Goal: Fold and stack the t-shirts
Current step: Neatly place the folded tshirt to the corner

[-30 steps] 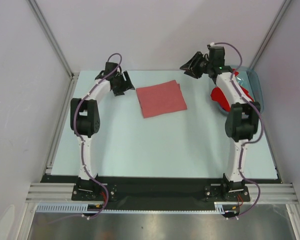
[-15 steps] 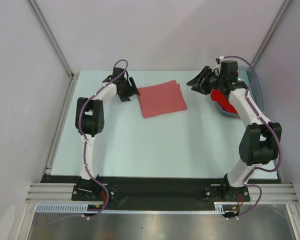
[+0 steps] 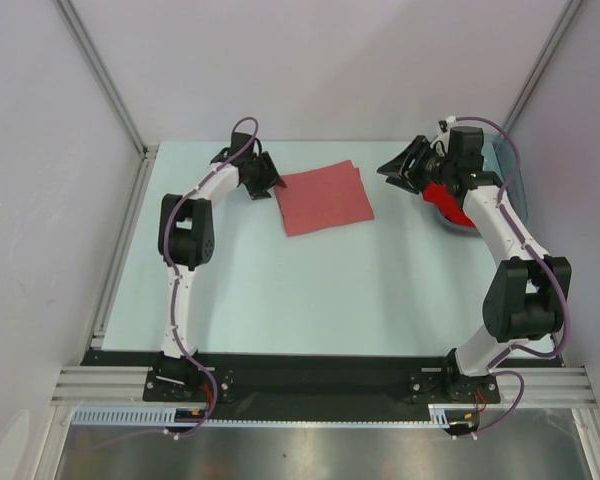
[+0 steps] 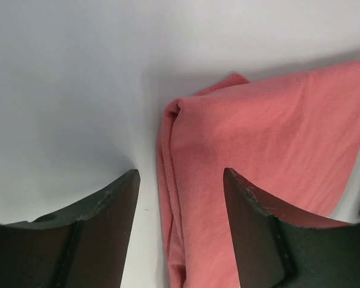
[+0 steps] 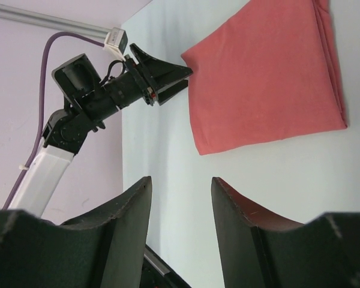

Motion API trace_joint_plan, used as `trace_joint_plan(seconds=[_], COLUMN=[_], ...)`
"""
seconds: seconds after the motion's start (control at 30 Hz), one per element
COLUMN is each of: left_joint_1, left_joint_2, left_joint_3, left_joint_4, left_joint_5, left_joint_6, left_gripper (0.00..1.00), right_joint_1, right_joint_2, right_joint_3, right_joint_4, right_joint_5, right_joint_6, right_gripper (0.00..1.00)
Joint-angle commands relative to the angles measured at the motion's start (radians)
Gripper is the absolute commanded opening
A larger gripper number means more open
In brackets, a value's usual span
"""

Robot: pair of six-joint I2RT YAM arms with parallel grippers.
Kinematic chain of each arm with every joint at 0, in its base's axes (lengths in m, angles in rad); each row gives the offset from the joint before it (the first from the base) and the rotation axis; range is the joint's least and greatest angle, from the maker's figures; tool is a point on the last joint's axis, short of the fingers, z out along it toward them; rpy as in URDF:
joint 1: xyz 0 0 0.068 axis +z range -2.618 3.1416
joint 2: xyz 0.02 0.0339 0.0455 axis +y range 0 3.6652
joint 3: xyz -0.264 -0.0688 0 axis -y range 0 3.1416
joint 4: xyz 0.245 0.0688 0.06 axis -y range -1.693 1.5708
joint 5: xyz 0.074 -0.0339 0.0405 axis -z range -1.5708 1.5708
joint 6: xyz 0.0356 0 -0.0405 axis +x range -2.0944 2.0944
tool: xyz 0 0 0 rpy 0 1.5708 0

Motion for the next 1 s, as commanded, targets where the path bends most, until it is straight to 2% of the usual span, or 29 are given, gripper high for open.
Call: trace_joint_plan(seconds=[0.0, 0.23, 0.63, 0.8, 0.83, 0.93, 0.97], left_joint_1=[-0.018, -0.025, -0.029, -0.027, -0.027, -0.025, -0.024], left_joint_2=[0.081, 0.097, 0.130, 0.136, 0.135, 0.135, 0.133], left_joint_3=[0.043, 0.045, 0.096, 0.100, 0.099, 0.091, 0.088], left_joint_4=[-0.123, -0.135, -0.171, -0.154, -0.149, -0.135, -0.128], left_joint_5=[0.005, 0.042, 0.009, 0.019, 0.022, 0.035, 0.036], left_joint_6=[-0.026, -0.057, -0.080, -0.107, -0.110, -0.121, -0.121], left_gripper=[0.65, 0.58, 0.47, 0.34, 0.27, 0.19, 0.12], right_joint_1=[-0.009, -0.012, -0.017, -0.020, -0.020, -0.024, -0.026], right_joint_2=[-0.033, -0.028, -0.033, -0.038, -0.041, -0.042, -0.047], right_joint_3=[-0.006, -0.014, -0.030, -0.032, -0.030, -0.026, -0.026], right_joint_4=[0.062, 0.090, 0.104, 0.098, 0.093, 0.082, 0.082], right_joint_5=[-0.029, -0.034, -0.037, -0.040, -0.040, -0.041, -0.041], right_joint_6=[0.022, 0.040, 0.051, 0.048, 0.045, 0.042, 0.040], right_gripper=[0.50, 0.50, 0.50, 0.50, 0.50, 0.50, 0.50])
